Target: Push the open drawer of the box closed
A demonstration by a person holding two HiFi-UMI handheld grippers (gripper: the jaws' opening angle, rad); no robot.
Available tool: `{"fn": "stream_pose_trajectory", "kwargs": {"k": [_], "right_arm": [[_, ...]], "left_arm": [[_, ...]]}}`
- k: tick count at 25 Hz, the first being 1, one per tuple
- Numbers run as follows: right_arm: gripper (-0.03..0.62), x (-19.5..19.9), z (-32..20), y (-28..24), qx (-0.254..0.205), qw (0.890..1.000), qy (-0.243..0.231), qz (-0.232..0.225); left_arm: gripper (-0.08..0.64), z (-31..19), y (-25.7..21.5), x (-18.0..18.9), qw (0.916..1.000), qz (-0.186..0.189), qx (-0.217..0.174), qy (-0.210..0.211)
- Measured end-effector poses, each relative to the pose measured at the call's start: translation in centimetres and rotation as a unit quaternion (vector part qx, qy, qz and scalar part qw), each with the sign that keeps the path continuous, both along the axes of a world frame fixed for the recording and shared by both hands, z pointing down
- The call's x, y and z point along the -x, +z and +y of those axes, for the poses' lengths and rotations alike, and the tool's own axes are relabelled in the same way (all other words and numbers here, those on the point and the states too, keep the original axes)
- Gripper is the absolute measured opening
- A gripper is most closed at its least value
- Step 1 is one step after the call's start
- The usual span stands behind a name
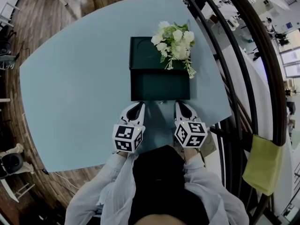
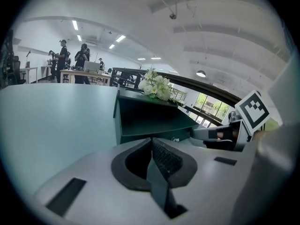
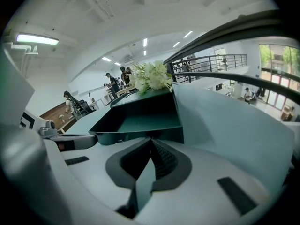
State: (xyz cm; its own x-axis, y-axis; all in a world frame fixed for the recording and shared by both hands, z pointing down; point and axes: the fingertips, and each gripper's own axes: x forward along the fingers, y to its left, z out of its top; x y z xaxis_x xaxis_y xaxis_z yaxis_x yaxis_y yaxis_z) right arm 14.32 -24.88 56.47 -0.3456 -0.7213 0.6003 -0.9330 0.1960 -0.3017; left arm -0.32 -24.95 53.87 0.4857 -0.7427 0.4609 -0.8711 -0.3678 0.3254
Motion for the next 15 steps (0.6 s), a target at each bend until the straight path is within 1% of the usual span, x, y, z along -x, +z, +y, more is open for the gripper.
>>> {"fn": "stream_pose_trajectory", "kwargs": {"k": [5, 10, 15], "right_arm": [[0.008, -0.05, -0.09, 0.02, -0.001, 1.000, 0.003, 0.000], [0.008, -0.13, -0.34, -0.17, -0.001, 1.000, 0.006, -0.001], [0.008, -0.11, -0.53, -0.25, -0.002, 1.000, 0.007, -0.003]], "left_arm": [[0.021, -0.21, 0.52, -0.25, 1.0000, -0.004, 0.003, 0.003], [0.021, -0.47, 0.42, -0.30, 1.0000, 0.007, 0.007, 0.000], [0.021, -0.73, 0.36, -0.29, 1.0000, 0.006, 0.003, -0.002]]}}
